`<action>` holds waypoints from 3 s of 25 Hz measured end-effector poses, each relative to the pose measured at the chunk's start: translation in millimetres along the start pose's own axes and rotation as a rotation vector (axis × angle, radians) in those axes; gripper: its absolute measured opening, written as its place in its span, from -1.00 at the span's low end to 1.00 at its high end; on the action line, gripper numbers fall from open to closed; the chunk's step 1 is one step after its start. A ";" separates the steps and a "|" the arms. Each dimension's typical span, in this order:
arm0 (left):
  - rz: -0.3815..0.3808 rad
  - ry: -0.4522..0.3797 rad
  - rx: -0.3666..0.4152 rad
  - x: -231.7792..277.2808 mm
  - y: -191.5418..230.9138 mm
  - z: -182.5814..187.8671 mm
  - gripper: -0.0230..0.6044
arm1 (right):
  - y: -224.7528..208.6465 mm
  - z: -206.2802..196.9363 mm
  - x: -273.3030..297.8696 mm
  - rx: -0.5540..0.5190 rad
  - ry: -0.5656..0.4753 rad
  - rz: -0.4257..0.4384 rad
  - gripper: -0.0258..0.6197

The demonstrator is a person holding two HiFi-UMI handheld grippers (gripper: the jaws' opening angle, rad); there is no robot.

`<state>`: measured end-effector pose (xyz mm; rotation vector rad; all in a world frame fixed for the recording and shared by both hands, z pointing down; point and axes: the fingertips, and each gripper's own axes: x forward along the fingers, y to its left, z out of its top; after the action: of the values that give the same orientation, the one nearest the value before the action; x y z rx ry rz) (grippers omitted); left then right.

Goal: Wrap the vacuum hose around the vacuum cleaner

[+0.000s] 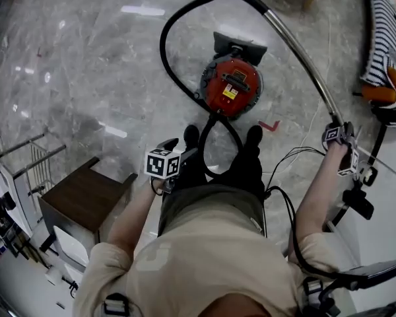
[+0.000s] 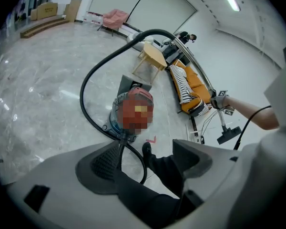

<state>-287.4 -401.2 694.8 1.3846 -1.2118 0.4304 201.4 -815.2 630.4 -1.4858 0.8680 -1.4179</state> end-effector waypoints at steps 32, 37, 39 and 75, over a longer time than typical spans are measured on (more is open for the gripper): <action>-0.115 0.359 0.097 233.7 -127.7 -89.8 0.22 | -239.7 220.1 64.0 0.188 -0.153 -0.116 -0.74; -0.157 0.398 0.082 264.9 -138.1 -109.5 0.22 | -270.9 226.8 78.1 0.197 -0.184 -0.140 -0.74; -0.163 0.421 0.086 270.0 -139.0 -118.9 0.22 | -282.4 226.3 83.3 0.192 -0.189 -0.157 -0.74; -0.283 0.349 -0.015 371.2 -122.1 -104.4 0.22 | -535.3 122.8 143.5 0.291 0.014 -0.429 -0.69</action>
<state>0.4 -485.1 966.2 1.3761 -0.7229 0.4394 292.7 -734.8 1184.8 -1.4882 0.3352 -1.7802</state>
